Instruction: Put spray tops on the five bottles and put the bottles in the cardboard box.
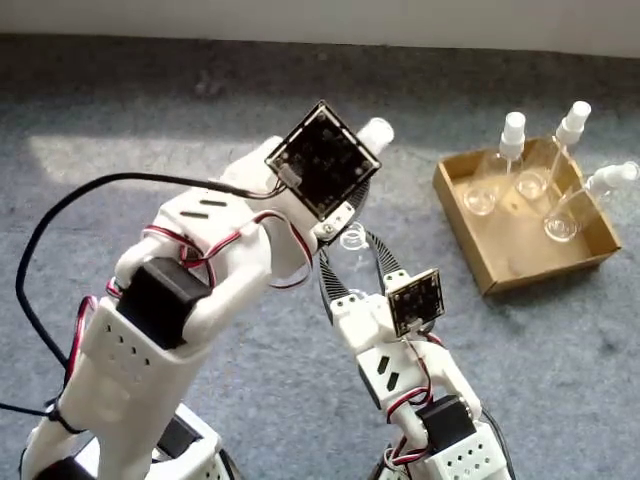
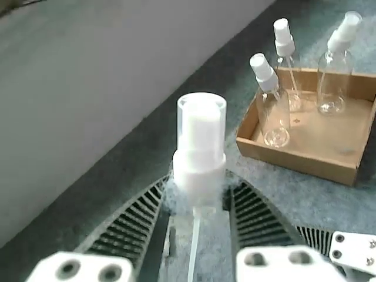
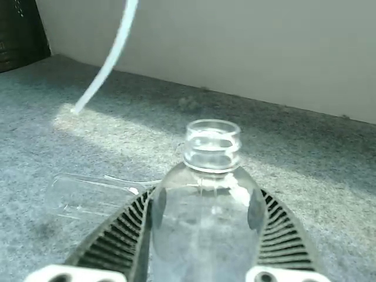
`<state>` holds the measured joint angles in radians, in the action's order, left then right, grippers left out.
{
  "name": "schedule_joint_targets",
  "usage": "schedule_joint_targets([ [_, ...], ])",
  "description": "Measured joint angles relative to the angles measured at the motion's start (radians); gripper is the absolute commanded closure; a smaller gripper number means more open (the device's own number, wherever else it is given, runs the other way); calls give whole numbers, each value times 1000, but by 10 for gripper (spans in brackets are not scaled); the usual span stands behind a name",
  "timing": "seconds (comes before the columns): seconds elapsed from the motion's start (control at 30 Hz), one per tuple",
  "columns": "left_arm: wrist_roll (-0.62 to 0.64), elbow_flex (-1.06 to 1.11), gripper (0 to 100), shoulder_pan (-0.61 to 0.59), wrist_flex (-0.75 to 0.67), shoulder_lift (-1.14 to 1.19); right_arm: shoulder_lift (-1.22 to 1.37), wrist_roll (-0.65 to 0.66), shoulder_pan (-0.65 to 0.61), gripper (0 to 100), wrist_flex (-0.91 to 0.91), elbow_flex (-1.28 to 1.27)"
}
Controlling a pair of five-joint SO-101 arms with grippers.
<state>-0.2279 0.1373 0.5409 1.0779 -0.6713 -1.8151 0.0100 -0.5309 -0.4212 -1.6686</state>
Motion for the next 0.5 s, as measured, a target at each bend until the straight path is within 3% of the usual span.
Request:
schedule_joint_targets([
  [0.17, 0, 170, 995, 0, -295, -112, 0, 0, 0, 844, 0, 0],
  [0.3, 20, 252, 995, -2, -430, -190, 0, 0, 0, 844, 0, 0],
  [0.5, 342, 288, 995, 0, -474, -247, 0, 0, 0, 844, 0, 0],
])
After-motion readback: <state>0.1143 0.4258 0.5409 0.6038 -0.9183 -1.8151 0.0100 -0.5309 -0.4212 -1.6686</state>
